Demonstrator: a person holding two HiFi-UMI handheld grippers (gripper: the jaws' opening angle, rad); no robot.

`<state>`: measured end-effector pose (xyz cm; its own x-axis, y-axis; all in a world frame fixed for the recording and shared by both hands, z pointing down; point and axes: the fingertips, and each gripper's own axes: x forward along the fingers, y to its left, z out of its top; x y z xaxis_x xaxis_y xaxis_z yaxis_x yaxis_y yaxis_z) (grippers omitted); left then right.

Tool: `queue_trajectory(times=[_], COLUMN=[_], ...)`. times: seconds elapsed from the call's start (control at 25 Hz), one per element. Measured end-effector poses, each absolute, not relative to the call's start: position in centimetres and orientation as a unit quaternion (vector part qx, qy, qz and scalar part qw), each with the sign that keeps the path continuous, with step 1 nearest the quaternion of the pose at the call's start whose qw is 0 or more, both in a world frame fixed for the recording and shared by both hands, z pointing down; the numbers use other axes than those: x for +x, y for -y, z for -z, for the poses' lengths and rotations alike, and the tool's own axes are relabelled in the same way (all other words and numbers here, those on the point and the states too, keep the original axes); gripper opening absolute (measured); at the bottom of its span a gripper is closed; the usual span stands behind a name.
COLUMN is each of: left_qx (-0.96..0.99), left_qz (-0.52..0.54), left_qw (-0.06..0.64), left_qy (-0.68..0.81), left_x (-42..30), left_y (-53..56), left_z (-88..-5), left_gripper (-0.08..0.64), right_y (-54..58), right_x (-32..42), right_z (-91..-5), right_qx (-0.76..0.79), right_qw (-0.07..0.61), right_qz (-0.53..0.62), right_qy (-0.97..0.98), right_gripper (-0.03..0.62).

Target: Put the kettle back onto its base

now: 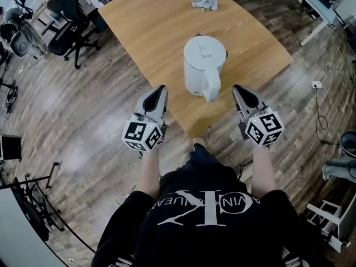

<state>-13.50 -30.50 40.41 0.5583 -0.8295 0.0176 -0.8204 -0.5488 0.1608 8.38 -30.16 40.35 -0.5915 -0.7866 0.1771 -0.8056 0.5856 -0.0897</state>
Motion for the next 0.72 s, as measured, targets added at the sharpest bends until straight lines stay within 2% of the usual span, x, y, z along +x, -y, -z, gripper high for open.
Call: queue_trajectory(times=[0.72], left_qx=[0.876], left_qz=[0.046], left_qw=[0.053], left_qy=[0.478], left_x=[-14.9], left_y=[32.2], left_z=[-37.8], left_gripper=[0.011], right_y=[31.6], right_x=[8.8], right_z=[-38.0], right_qx=[0.477], right_qw=[0.050], right_qz=[-0.054], right_qy=[0.876], right_gripper=[0.014])
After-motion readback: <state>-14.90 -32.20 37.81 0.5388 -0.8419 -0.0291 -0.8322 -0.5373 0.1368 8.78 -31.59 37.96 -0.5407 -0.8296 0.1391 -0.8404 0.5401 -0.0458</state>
